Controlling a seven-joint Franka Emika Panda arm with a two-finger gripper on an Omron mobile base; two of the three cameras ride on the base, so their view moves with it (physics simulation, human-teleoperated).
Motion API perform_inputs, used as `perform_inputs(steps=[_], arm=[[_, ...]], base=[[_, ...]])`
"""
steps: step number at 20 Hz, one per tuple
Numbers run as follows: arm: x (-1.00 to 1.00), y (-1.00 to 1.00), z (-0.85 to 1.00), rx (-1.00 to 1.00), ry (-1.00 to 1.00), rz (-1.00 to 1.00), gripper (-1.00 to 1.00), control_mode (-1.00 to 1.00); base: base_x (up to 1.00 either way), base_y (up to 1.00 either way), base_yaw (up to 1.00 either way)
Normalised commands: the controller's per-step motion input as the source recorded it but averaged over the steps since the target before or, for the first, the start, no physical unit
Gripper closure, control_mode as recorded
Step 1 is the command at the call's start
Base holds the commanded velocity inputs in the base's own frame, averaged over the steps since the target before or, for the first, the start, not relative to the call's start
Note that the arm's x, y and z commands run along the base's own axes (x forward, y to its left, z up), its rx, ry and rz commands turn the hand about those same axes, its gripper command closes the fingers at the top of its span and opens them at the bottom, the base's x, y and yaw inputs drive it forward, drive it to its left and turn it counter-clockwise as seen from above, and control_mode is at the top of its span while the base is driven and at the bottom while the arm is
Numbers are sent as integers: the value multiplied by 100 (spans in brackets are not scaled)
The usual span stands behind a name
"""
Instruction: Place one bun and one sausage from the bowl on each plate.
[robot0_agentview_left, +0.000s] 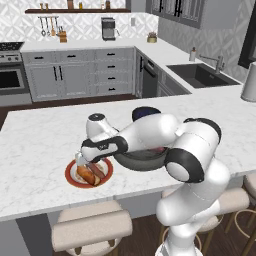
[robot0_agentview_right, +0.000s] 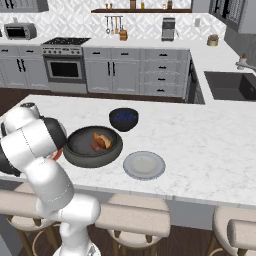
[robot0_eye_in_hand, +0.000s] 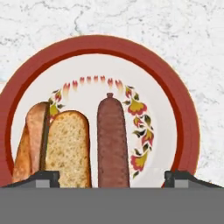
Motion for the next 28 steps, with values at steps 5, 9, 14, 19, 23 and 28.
perform_inputs(steps=[5,9,14,19,23,28], arm=[[-32,-11,80,-1,-5,0,-100,-100],[0,-73,72,-6,0,0,-100,-100],[0,-100,59,-3,1,-5,-100,-100],[0,-100,53,-1,1,-5,-100,-100],[25,-100,54,0,17,-3,-100,-100],[39,-92,-16,8,24,-9,-100,-100]], base=[[0,0,0],[0,0,0],[0,0,0],[0,0,0],[0,0,0],[0,0,0]])
